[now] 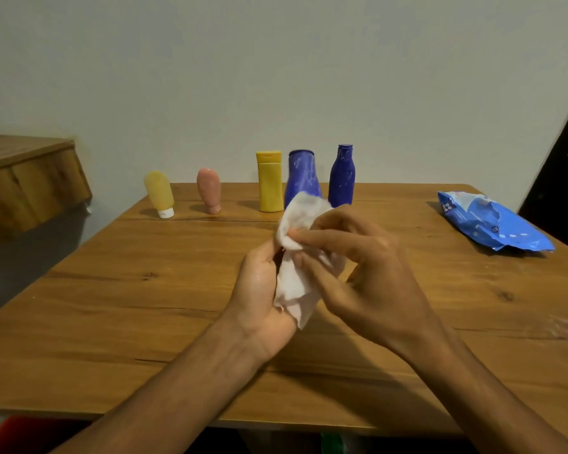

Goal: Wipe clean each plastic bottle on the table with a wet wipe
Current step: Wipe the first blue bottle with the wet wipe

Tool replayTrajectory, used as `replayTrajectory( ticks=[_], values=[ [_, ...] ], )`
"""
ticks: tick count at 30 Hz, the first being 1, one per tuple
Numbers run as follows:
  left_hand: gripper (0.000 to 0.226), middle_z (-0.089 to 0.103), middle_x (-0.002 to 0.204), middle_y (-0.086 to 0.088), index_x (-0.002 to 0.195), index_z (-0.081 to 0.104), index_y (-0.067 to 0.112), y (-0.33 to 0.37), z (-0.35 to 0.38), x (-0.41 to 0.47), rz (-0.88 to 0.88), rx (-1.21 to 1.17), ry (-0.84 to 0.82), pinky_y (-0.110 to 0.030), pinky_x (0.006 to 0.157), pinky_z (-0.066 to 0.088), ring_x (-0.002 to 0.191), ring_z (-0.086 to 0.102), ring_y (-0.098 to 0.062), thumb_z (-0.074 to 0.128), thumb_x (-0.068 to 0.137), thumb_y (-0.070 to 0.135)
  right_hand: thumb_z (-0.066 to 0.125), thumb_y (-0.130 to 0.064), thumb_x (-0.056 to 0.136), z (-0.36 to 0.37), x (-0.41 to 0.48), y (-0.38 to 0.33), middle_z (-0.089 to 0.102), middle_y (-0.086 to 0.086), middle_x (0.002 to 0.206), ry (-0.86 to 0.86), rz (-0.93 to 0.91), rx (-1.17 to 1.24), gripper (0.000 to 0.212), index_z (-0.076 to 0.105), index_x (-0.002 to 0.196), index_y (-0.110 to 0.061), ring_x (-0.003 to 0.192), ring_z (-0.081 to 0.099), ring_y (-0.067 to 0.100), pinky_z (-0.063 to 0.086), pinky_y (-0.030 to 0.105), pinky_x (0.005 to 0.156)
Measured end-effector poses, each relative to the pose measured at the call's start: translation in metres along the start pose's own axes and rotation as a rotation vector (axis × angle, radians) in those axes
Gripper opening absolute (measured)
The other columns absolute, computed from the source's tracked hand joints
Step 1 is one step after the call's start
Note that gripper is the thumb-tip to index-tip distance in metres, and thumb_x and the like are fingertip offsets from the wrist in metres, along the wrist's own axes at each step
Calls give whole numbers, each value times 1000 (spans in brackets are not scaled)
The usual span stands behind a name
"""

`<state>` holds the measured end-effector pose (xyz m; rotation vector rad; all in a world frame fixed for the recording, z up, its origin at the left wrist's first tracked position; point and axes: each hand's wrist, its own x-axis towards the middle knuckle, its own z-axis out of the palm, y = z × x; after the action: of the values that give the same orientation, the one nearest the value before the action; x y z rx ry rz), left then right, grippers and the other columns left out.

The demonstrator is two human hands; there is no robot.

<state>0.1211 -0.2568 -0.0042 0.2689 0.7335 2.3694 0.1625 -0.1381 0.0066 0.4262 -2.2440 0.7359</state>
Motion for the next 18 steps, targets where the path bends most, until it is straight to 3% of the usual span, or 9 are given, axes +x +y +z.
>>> replayTrajectory(
  ticks=[2,6,10,15,18],
  values=[
    [41,71,81,-11,90,77,5,3,-2,1,-15,-18,31,-27,57,58,67,69,-19,46,99,30,60,-31,82,0,0,1,59,-6,97,-15,-53,-56,28,68,108,-24,90,54,8,50,30,72],
    [38,71,102,-12,123,64,8,-3,-2,5,11,33,88,-33,72,59,86,70,-20,44,100,31,59,-28,81,-3,7,6,63,-6,97,134,33,7,26,70,103,-22,89,58,6,53,25,72],
    [40,70,96,-12,124,62,7,5,-4,6,-32,15,63,-33,69,60,83,69,-21,44,101,35,58,-30,80,-3,-1,5,63,-8,97,-7,-47,-11,26,70,102,-22,90,55,3,48,18,73],
    [47,70,106,-11,133,57,11,5,-4,6,15,88,78,-35,76,56,93,70,-20,42,100,40,56,-33,81,1,2,11,64,-8,101,161,41,49,29,69,103,-18,91,60,5,53,22,76],
    [47,71,102,-12,129,60,11,8,-4,6,2,78,67,-37,76,57,90,69,-22,44,98,43,57,-33,80,1,0,9,65,-9,100,65,22,93,29,70,101,-19,93,60,3,52,19,79]
  ],
)
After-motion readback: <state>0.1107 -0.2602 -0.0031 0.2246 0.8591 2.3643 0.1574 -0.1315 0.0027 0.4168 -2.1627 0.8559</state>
